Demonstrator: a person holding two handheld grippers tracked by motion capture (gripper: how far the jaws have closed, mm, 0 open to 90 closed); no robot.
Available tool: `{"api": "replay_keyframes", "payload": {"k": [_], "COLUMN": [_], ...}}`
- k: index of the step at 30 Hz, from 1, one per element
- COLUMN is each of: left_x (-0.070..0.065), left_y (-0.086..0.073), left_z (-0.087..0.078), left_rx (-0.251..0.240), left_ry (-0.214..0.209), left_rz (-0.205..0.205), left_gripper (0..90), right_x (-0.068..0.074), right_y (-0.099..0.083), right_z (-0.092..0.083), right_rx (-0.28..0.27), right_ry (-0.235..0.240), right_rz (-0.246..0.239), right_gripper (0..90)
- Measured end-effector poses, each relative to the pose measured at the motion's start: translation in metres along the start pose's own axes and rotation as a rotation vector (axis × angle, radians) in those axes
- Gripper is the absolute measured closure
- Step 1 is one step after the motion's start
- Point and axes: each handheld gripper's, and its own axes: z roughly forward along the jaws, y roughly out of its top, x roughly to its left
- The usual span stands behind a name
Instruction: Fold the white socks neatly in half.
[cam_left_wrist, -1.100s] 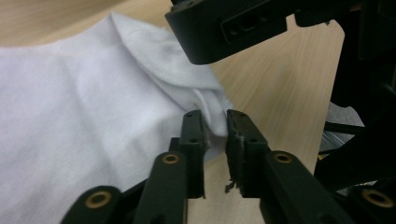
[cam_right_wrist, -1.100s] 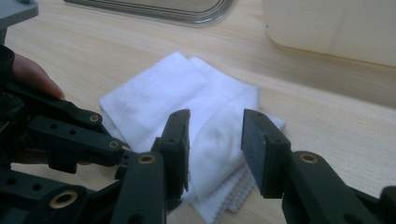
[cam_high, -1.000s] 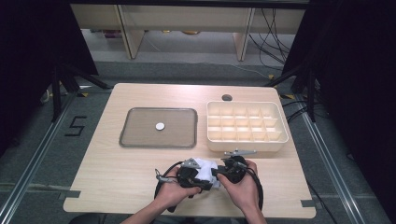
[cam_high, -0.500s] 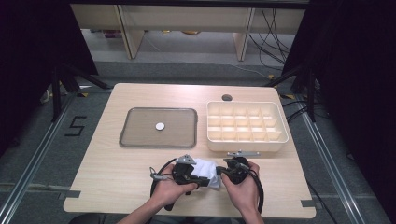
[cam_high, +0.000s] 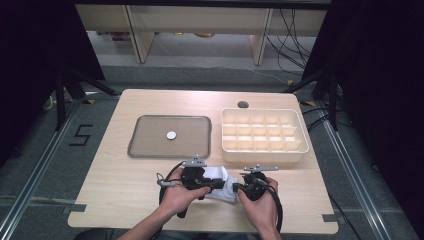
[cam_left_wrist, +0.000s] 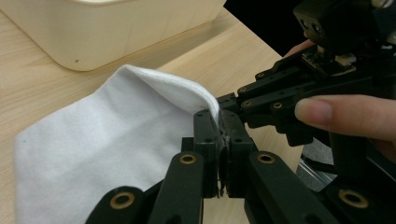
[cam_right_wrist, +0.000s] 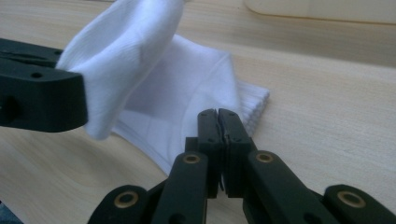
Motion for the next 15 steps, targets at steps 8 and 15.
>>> {"api": "replay_keyframes", "payload": {"k": [8, 15], "left_x": [-0.001, 0.006], "left_y": [-0.003, -0.012], "left_z": [0.024, 0.039], "left_rx": [0.025, 0.058], "left_ry": [-0.003, -0.005], "left_rz": [0.002, 0.008], "left_gripper": [86.2, 85.4], "right_x": [-0.002, -0.009], "right_y": [0.001, 0.004], "right_z": [-0.004, -0.015], "right_rx": [-0.008, -0.07], "right_ry": [0.008, -0.003], "right_rz": [0.005, 0.037], "right_gripper": [84.3, 79.4]}}
